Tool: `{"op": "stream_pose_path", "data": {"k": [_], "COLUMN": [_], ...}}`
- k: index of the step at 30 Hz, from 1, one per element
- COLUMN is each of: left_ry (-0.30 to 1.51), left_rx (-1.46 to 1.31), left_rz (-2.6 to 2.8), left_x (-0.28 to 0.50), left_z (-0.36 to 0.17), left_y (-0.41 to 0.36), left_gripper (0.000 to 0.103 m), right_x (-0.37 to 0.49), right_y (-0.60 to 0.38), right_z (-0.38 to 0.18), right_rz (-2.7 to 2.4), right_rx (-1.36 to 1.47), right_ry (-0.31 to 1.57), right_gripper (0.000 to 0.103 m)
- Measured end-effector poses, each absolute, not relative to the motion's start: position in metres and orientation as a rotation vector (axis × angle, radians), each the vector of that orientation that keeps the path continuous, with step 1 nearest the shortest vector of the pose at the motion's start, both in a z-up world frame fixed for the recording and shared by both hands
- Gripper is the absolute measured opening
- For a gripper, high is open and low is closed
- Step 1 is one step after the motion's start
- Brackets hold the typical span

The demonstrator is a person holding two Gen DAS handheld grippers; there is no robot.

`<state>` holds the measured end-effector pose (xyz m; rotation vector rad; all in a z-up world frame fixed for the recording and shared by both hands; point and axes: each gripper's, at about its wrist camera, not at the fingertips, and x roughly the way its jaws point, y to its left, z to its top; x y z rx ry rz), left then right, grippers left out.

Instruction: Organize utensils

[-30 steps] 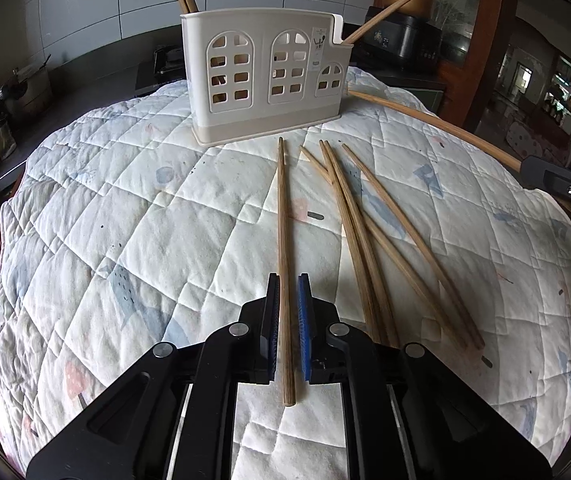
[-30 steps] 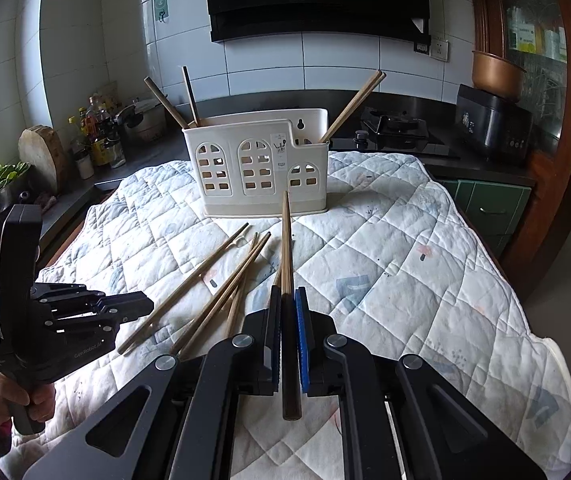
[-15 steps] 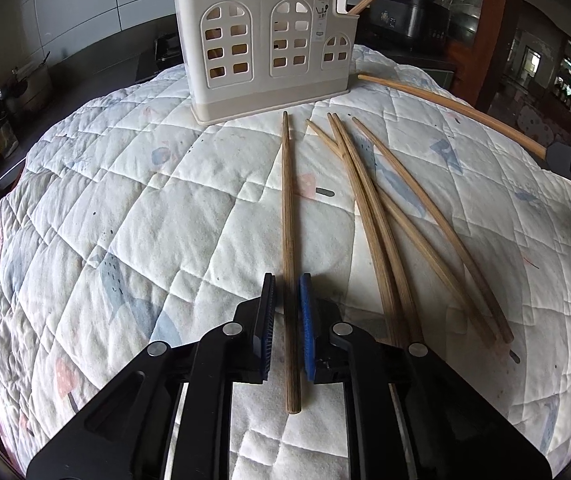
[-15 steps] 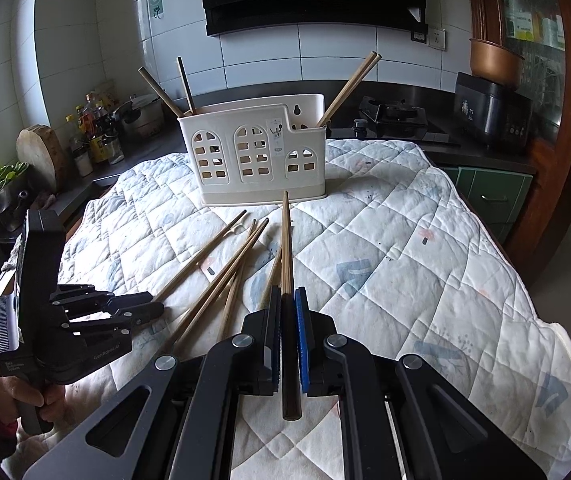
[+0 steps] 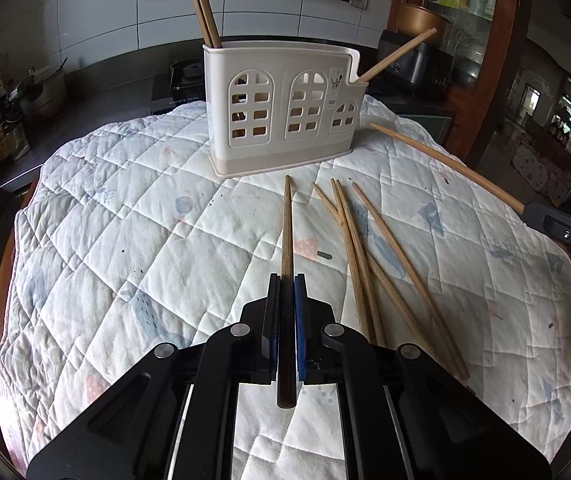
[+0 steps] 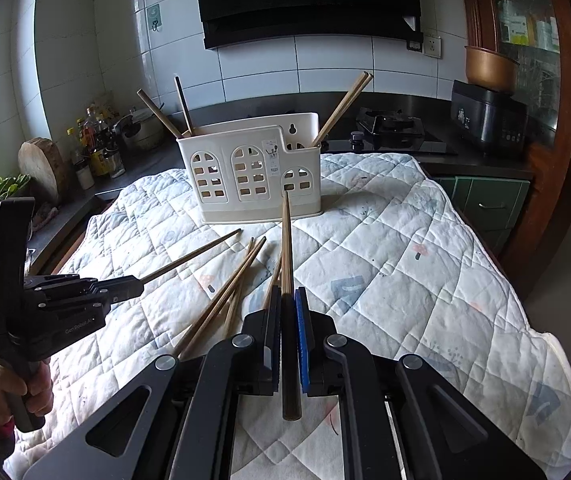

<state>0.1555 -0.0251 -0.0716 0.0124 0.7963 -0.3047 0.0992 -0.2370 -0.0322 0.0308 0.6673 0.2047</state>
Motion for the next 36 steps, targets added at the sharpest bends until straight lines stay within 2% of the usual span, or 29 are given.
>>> {"op": "stream_pose_path", "data": {"k": [11,22,26,36], "left_ry": [0.708,0.649,0.648,0.650], "left_rx": [-0.018,0.008,0.009,0.011], "left_rz": [-0.320,-0.311,-0.308,-0.306], "left_x": [0.158,0.169,0.172,0.175], "left_z": [-0.035,0.005,0.009,0.007], "left_y": [-0.021,-0.023,-0.023,-0.023], "left_gripper": [0.005,0.005,0.005,0.005], "right_x": [0.105,0.145,0.164,0.166], "right_y": [-0.230,-0.236,-0.242,-0.251], "right_z": [-0.006,0.050,0.053,0.059], "right_rz": [0.220,0.278,0.297,0.266], "right_rx": [-0.037,-0.108,-0.131,-0.158], "right_ry": [0.616,0.608,0.688,0.673], "right_gripper": [0.007,0.007,0.007,0.003]}}
